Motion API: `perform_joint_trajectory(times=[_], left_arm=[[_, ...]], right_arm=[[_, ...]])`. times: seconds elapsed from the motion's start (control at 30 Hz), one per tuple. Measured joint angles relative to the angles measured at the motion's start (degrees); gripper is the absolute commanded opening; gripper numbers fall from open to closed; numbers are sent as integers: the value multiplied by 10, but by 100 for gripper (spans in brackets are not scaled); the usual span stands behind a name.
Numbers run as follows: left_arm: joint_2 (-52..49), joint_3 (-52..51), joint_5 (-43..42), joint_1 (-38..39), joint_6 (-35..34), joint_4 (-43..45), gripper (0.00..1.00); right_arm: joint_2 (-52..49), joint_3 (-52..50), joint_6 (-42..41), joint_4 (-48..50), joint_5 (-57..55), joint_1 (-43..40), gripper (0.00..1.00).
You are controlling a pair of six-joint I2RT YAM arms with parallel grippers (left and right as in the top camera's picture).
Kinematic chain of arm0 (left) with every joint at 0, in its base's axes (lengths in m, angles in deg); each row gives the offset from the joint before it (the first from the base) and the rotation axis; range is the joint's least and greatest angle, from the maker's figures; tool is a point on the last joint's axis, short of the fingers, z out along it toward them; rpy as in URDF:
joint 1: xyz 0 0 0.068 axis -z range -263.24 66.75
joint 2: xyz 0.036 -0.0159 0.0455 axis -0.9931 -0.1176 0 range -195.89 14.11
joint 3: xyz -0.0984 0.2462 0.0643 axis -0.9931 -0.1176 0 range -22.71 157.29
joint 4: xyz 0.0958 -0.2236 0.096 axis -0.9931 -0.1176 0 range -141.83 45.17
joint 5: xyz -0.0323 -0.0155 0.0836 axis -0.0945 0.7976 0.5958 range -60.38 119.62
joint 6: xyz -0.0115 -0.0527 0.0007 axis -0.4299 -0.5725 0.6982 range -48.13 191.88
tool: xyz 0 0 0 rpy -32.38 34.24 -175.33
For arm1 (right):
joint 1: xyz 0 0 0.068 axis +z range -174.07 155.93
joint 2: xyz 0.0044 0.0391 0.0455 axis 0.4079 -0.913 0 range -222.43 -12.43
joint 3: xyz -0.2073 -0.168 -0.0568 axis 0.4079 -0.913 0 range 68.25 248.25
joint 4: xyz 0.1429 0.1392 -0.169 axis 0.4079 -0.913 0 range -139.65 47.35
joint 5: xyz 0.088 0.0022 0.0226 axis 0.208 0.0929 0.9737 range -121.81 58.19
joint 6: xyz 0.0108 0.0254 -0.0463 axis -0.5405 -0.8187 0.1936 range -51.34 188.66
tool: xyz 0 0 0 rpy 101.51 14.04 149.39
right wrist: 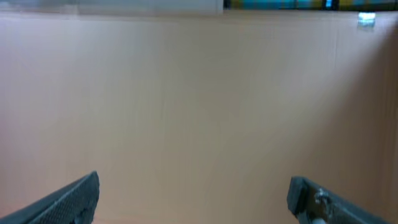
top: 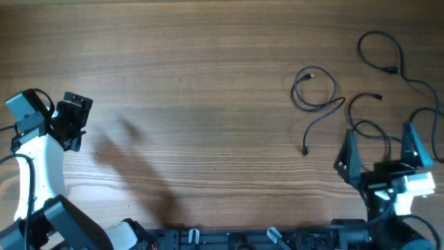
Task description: Untangle cables
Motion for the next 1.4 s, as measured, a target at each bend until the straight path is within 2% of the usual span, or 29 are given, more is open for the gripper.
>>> perform_joint_trajectory(times=[0.13,0.27,0.33,0.43,0.47,1.4], left_arm=[[0,0,0,0,0,0,100],[0,0,0,0,0,0,100],[0,0,0,0,0,0,100],[0,0,0,0,0,0,100],[0,0,0,0,0,0,100],[0,0,0,0,0,0,100]], right_arm=[[2,-114,0,154,-2,1,100],[2,-191,0,174,-18,1,100],[2,-204,0,136,-30,1,100],[4,-205,0,-55,-57,3,100],[3,-205,0,-65,-59,3,100],[4,-205,7,-67,-64,3,100]])
